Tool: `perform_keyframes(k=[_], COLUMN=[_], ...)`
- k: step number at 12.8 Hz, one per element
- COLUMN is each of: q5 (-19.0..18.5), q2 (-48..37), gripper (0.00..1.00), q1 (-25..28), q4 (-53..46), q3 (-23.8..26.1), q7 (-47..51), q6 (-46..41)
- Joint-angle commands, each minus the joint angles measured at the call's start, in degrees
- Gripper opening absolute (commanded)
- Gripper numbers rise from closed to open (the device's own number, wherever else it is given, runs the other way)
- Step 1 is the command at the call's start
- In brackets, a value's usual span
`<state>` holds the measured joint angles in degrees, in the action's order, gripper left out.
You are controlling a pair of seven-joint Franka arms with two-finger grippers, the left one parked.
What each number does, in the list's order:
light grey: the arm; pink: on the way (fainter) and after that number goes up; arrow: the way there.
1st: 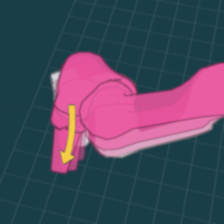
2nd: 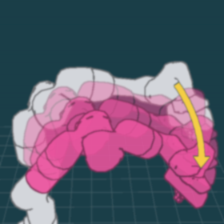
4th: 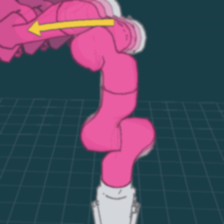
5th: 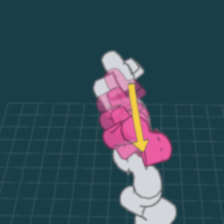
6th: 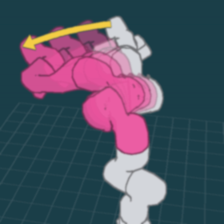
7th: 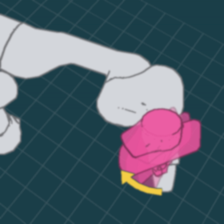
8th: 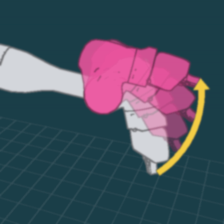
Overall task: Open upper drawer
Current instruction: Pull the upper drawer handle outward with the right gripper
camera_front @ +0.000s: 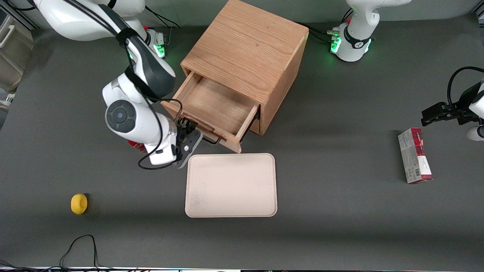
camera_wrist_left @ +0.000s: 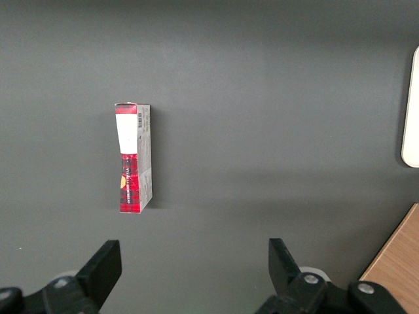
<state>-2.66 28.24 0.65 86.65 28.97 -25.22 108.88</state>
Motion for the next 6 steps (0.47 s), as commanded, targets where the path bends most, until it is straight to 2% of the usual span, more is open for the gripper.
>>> perform_keyframes(k=[1,6], q5=[-0.59,-1.2], q2=[1.64,-0.02], gripper=[1.0,1.0], q1=[0.23,-0.12], q4=[-4.29,-6.49], q3=[-2.5,-4.97], q7=[-1.24,-0.45], q6=[-1.39,-2.09])
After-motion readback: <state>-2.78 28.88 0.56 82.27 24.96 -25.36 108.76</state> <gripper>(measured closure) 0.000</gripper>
